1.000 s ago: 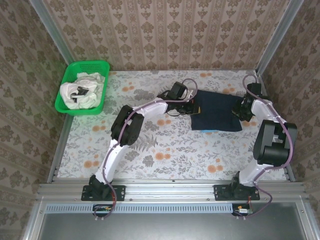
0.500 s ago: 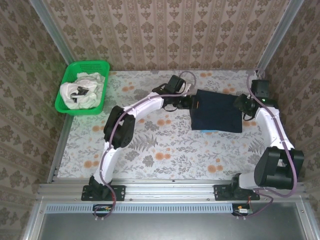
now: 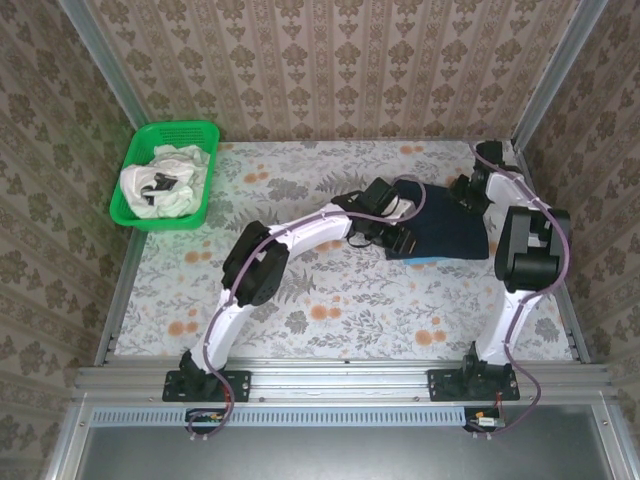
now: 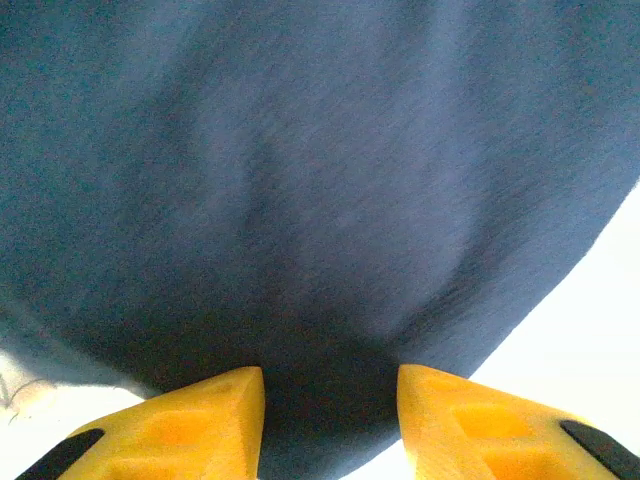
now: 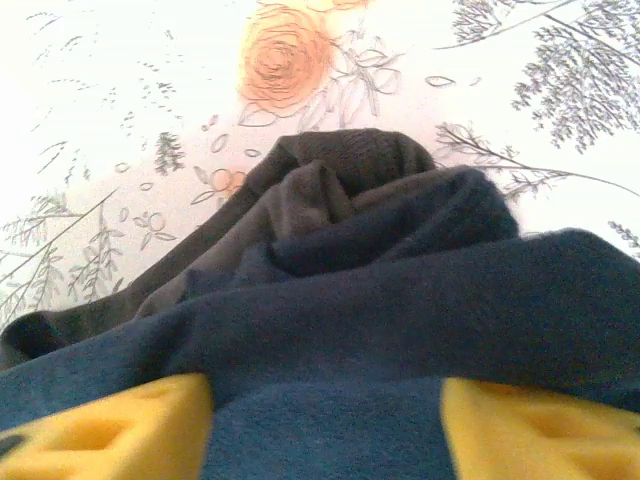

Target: Fold and stack the t-shirts

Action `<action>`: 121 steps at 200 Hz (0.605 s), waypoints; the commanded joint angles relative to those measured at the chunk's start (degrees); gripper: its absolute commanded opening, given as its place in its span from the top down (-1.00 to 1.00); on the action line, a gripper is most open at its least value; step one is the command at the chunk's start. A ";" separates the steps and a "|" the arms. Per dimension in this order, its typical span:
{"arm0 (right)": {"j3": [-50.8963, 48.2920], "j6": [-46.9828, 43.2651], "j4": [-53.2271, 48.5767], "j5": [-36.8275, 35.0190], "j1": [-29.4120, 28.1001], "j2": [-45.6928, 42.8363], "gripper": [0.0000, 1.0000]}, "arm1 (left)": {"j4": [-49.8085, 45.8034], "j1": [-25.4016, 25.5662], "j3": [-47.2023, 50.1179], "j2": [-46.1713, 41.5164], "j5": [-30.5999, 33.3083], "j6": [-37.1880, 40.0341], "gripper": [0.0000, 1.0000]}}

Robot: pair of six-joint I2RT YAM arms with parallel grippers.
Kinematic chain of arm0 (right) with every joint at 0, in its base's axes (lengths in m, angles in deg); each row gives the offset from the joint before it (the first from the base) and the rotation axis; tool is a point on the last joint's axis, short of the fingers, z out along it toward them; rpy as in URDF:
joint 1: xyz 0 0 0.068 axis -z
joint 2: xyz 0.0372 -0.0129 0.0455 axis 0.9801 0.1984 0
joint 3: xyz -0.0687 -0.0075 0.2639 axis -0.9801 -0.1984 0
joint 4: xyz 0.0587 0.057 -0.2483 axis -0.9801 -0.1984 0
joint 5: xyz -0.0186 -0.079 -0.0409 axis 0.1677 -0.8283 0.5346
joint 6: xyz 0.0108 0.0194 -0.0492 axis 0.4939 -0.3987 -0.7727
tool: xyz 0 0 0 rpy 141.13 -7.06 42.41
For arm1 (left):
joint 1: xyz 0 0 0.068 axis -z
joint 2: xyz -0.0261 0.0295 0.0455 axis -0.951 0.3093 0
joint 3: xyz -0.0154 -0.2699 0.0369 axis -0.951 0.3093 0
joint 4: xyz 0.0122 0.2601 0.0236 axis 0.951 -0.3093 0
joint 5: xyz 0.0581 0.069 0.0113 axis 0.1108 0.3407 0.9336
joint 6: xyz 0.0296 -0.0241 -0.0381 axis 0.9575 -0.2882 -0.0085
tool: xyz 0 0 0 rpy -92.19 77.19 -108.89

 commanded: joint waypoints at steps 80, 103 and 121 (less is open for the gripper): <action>-14.66 -5.34 -3.67 -16.37 -14.58 -23.66 -0.92 | 8.02 -7.92 19.79 -21.98 -2.98 0.06 0.01; -21.18 -6.49 -4.08 -26.01 -23.49 -28.10 -1.00 | 13.57 -13.24 33.87 -34.98 -1.93 -2.01 -0.27; -22.85 0.92 -9.37 -28.11 -27.77 -29.17 -1.00 | 16.48 -17.54 44.68 -44.96 0.28 -2.94 -0.49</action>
